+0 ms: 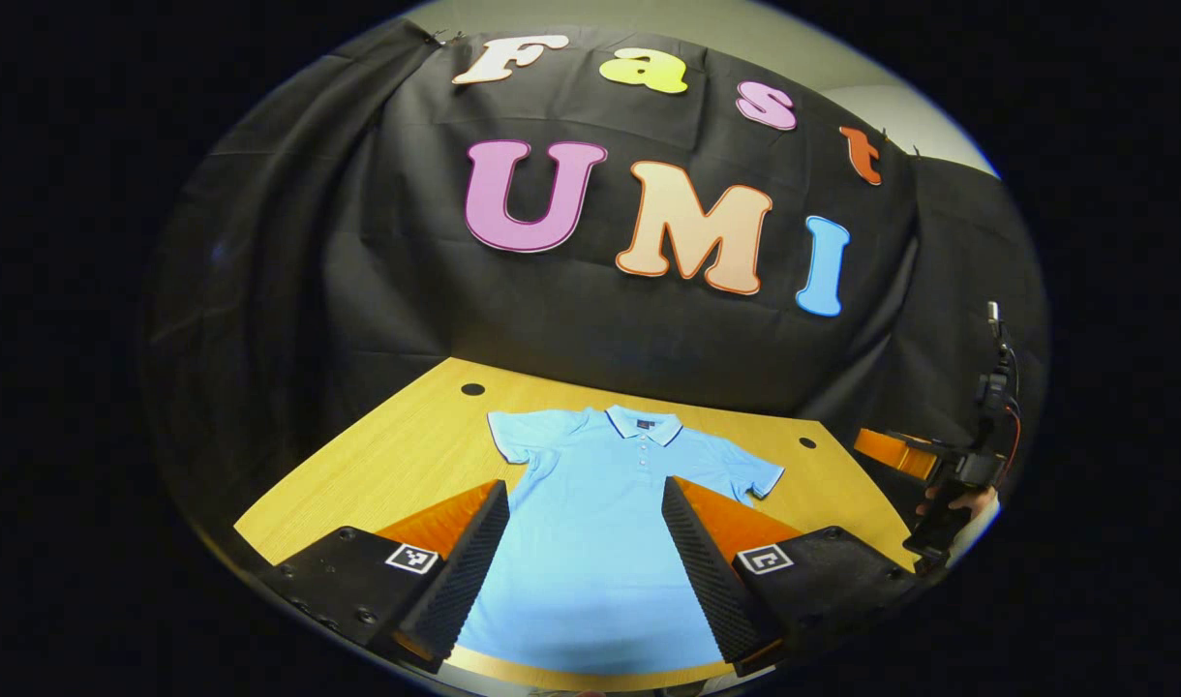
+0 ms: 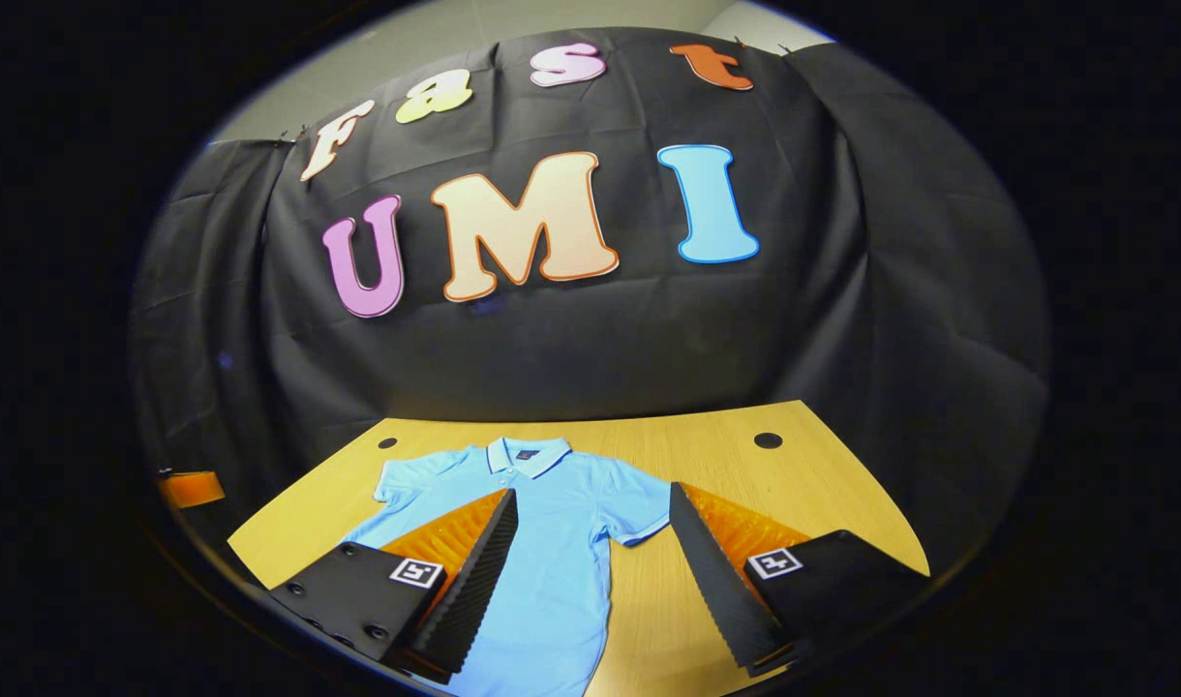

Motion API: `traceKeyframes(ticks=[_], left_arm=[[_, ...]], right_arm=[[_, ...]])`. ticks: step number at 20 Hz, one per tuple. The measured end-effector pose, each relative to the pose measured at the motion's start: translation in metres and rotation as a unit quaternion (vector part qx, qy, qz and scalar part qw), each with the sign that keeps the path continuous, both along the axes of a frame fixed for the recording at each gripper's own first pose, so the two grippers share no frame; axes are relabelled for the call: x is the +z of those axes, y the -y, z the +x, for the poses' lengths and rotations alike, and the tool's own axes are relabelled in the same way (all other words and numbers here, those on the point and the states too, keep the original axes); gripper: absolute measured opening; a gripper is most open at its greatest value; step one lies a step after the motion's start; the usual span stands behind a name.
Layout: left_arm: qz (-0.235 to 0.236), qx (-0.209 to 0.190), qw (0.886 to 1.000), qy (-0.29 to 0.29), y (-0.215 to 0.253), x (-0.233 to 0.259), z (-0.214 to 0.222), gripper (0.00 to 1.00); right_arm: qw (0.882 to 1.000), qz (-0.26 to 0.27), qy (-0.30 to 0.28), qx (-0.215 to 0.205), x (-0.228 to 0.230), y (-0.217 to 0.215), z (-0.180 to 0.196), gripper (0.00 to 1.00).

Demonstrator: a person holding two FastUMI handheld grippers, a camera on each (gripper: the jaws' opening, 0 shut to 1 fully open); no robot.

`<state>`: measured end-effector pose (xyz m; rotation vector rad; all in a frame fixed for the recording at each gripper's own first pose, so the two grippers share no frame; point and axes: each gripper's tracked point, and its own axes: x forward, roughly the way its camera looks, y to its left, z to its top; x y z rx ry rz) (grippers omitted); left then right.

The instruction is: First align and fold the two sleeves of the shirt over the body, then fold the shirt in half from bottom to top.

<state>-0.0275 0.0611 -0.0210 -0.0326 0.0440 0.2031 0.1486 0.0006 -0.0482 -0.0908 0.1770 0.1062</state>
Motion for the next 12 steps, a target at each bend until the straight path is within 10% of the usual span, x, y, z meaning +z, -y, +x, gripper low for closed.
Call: traceKeyframes(ticks=[12], left_arm=[[-0.023, 0.062, 0.997, -0.027, -0.013, -0.026, 0.000, 0.95]], right_arm=[[0.996, -0.029, -0.079, -0.031, -0.083, 0.048, 0.169, 0.98]])
